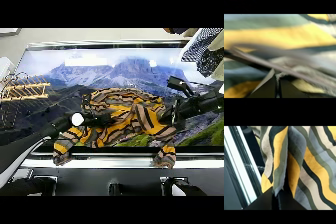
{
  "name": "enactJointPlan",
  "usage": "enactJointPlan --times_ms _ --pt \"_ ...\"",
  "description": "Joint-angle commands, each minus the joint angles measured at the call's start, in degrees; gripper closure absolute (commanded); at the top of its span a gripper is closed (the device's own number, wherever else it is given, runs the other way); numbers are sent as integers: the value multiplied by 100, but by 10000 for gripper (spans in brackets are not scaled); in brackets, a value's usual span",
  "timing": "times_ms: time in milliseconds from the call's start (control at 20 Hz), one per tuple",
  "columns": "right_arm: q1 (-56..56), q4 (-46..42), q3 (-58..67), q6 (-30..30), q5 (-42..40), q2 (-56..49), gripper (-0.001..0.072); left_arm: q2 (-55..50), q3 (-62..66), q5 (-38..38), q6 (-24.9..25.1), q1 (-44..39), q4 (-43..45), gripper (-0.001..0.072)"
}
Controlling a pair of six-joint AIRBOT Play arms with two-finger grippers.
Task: Fold the clothes and pants, and hang the long-sleeved shirts on hangers.
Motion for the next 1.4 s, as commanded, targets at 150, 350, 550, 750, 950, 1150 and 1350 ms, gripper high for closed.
enactJointPlan --times_ms 150,350,550,750,950,1150,1350 --pt "2 -31 -17 562 186 378 687 48 219 -203 317 627 9 693" --pt "2 -37 -103 564 179 448 687 48 662 -208 520 804 11 692" --pt "2 -142 -297 629 199 448 687 46 857 -293 557 841 13 693" --pt "2 -557 -297 774 179 448 687 48 857 -345 560 859 13 693" --pt "2 -704 -297 824 179 584 688 48 857 -400 601 951 13 692" --pt "2 -822 -297 990 177 658 688 48 863 -398 601 1038 11 693" --pt "225 -802 -299 1049 -42 649 688 50 1119 -407 717 1038 9 693"
